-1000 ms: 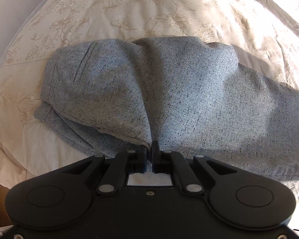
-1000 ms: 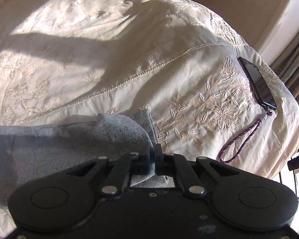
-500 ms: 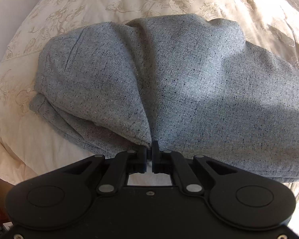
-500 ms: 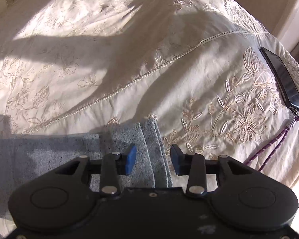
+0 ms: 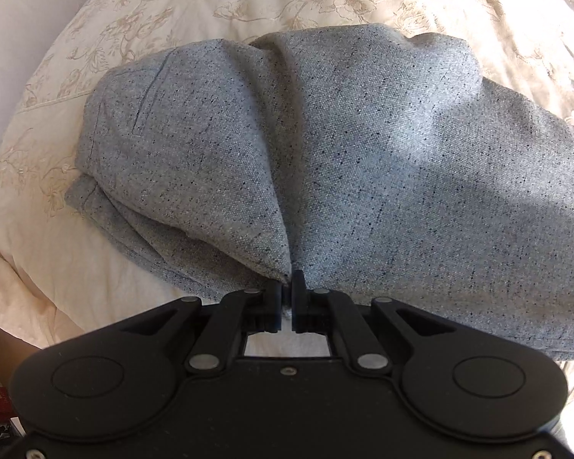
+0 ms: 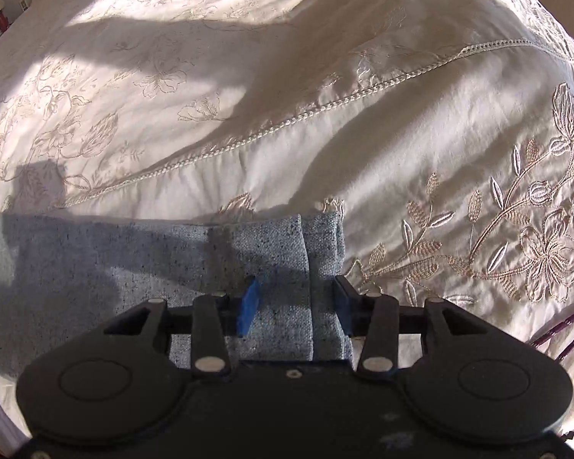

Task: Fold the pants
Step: 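Carry the hem toward the waistband with the right tool while the left tool holds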

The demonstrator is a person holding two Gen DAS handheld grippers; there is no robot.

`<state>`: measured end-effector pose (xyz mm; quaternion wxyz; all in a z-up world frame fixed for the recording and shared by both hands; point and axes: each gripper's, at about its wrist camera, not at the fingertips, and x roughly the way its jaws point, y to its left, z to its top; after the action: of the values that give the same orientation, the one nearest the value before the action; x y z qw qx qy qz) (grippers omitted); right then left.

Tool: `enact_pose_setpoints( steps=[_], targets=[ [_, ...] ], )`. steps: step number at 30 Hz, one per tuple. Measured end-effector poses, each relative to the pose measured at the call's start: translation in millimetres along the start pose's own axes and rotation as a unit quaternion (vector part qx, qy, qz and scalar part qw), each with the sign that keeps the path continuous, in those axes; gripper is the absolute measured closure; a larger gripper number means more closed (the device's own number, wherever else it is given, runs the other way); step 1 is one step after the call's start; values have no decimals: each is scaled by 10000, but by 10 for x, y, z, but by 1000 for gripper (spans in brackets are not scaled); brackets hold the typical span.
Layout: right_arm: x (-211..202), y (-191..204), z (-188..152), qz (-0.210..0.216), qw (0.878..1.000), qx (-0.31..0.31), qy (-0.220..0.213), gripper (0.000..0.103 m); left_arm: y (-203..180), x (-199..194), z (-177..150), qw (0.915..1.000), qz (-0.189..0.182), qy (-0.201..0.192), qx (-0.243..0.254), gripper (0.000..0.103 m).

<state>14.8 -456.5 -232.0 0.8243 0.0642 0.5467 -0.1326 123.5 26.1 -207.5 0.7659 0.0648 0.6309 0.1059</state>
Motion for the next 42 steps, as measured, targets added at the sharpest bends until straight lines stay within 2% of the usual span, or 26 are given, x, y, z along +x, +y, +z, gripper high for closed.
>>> enact_pose_setpoints(
  steps=[4,5,9,12,14,16,18,20,25,28,29,30,31,36,39,42],
  targets=[
    [41,-43,1,35,10000,15,52,58,-30,-3,14,10000,57,12,18,97],
    [19,-28,4,8,10000,6,-7,61,-38,-3,15,10000,72,16,23,97],
    [-255,-11,-2,132,9988,62,-475,61,-32,-32,-2,10000,84,-25,32,97],
    [-271,-8,12,197,9984,8,-523,61,-41,-38,-13,9999,95,-19,30,97],
    [-239,-8,23,44,9987,-44,-503,62,-44,-41,-6,9999,109,-10,34,97],
    [-313,15,34,-164,9970,-136,-745,63,-47,-55,-3,9999,115,-19,24,97],
    [-403,12,75,9,9959,-65,-908,62,-36,-68,-4,9999,95,-39,-15,97],
    [-361,-7,116,201,9968,-54,-769,62,-30,-60,-7,10000,89,-34,-13,97],
    [2,8,76,223,9995,-168,-130,62,-34,-39,-11,9999,101,-21,6,97],
    [96,26,23,242,9993,-270,86,61,-27,-34,-7,10000,84,-26,-13,97],
    [97,37,13,274,9992,-253,138,63,-27,-35,-12,10000,79,-23,-19,97],
    [92,47,8,268,9992,-232,181,71,-24,-31,-12,10000,77,-22,-20,97],
    [82,60,6,246,9992,-209,252,98,-20,-25,-13,10000,73,-19,-20,97],
    [-269,314,-49,-329,9957,-840,-209,98,0,-68,-11,9999,50,-87,-63,97],
    [-480,319,-68,-618,9934,-864,-429,99,20,-213,-17,9995,-71,-307,-101,97],
    [-319,234,-75,-773,9941,-746,-179,99,-7,-212,-27,9994,-159,-303,-25,97]
  ],
)
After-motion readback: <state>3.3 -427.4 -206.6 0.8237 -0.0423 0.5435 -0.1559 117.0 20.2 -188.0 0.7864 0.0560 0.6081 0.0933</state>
